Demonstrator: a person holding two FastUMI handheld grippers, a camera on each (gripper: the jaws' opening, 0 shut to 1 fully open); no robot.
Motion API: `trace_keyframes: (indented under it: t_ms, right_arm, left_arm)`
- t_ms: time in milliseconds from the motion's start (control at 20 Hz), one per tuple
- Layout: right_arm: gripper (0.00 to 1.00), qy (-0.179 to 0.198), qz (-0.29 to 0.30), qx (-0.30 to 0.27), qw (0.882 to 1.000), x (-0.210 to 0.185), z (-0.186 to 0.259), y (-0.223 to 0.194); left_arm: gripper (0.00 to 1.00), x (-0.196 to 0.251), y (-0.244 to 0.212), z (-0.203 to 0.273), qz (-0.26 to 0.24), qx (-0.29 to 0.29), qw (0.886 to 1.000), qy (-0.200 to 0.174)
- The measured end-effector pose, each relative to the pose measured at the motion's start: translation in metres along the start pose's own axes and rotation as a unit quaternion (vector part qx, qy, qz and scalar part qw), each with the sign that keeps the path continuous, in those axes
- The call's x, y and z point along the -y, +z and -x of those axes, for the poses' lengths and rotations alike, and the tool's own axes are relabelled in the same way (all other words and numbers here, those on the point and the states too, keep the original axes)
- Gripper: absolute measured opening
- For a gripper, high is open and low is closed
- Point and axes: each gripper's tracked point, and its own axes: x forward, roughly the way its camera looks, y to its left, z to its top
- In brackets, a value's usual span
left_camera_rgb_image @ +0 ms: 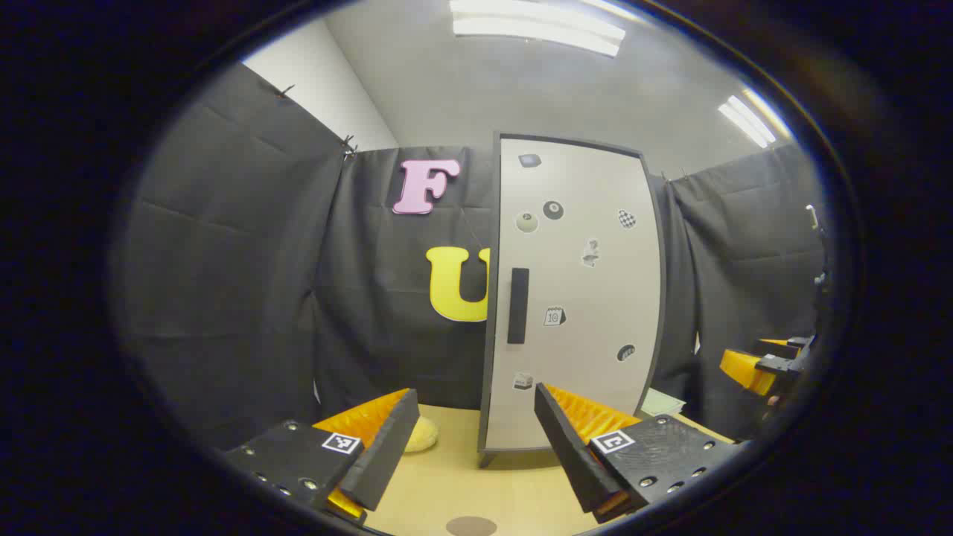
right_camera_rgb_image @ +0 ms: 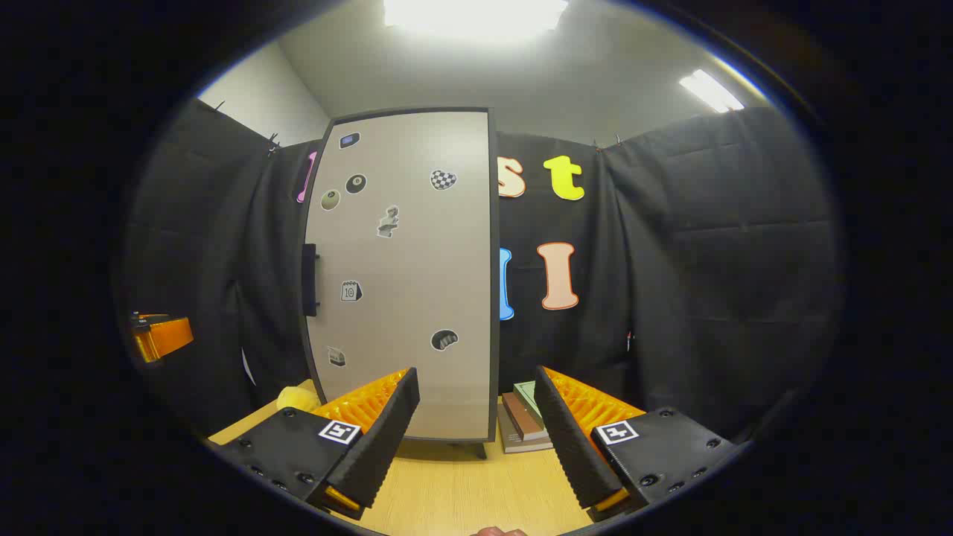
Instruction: Open the cabinet door with the right hand, grasp the bottle in the cabinet with the left hand and place it on the coaster, then close the cabinet door with the right hand.
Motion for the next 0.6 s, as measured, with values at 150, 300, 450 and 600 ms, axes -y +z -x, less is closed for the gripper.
trace_keyframes:
  t_ms: [150, 300, 450, 600]
  right_arm:
    - [0.97, -0.002, -0.001, -0.003, 1.000, 0.001, -0.002, -0.001]
    - [0.99, 0.002, 0.003, -0.010, 1.000, 0.001, -0.001, -0.004]
    - [0.99, -0.003, 0.001, -0.018, 1.000, 0.005, -0.001, -0.007]
    - [0.99, -0.010, -0.009, -0.023, 1.000, 0.009, 0.000, -0.011]
  left_arm:
    - [0.96, 0.007, 0.002, 0.000, 0.006, 0.002, 1.000, -0.012]
    - [0.96, 0.018, 0.004, -0.001, -0.007, 0.007, 1.000, -0.025]
    - [0.96, 0.030, 0.001, -0.001, -0.012, 0.000, 0.999, -0.036]
    - [0.96, 0.044, 0.003, 0.002, -0.009, 0.007, 0.999, -0.050]
